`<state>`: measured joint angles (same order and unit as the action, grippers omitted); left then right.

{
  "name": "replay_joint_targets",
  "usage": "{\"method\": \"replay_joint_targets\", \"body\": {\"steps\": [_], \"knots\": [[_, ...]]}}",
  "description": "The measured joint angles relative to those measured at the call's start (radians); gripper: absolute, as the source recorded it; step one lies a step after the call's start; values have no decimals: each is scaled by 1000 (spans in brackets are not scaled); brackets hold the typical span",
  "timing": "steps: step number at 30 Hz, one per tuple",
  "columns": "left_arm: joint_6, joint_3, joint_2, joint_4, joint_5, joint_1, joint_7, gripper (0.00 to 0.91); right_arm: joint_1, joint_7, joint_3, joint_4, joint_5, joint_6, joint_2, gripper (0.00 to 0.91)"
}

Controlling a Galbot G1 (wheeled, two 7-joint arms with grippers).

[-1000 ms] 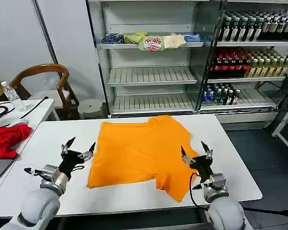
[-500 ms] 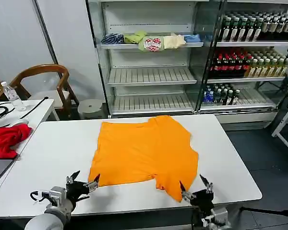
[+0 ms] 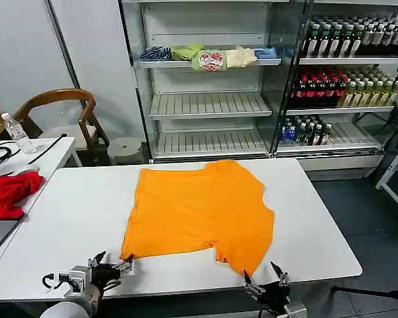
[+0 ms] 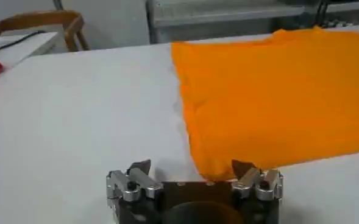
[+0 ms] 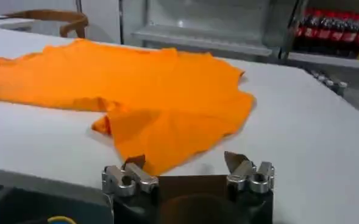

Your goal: Fold and organize the clothes.

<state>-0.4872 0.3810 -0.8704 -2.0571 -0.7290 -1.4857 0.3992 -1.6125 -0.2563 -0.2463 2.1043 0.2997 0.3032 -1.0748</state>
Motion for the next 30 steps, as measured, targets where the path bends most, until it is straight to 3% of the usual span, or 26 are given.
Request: {"method": "replay_joint_targets", "body": {"steps": [15, 30], "knots": [[12, -17, -13, -1, -3, -13, -5, 0, 35, 21, 26, -21, 67, -9, 7, 0], [14, 10, -24, -8, -5, 32, -63, 0, 169, 40, -37, 3, 154, 8, 62, 0]]}}
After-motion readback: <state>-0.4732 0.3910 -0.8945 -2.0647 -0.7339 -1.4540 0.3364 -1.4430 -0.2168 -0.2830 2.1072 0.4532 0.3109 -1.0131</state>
